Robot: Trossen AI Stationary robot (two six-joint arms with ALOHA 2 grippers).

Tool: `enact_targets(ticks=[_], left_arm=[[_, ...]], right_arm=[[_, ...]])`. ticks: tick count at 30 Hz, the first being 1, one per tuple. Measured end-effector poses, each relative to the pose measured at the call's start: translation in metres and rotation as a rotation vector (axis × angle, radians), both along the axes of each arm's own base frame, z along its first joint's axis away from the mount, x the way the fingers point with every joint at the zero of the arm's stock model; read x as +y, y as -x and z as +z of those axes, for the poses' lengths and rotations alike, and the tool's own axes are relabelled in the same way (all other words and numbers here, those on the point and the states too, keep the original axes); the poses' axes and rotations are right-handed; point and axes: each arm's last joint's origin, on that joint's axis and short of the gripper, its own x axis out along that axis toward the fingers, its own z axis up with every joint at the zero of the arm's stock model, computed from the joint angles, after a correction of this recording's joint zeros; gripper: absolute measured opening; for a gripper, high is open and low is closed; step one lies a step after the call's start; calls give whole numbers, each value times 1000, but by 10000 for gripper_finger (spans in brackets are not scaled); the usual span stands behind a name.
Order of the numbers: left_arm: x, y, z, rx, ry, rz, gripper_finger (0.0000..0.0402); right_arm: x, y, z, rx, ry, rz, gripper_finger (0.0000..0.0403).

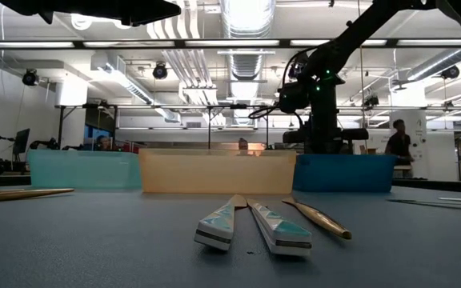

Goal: Sort silverware by color (type)
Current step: Put the yellow knife into the blue bin

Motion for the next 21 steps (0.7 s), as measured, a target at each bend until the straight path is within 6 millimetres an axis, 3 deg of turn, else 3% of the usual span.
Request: enact_targets(ticks=[13, 21], left_arm=[[0, 0, 0, 0, 0, 0, 116], [0, 0, 0, 0, 0, 0, 116]], right_arm=[[0, 0, 0, 6, -4, 13, 31], [1, 1, 0, 8, -6, 12, 61]])
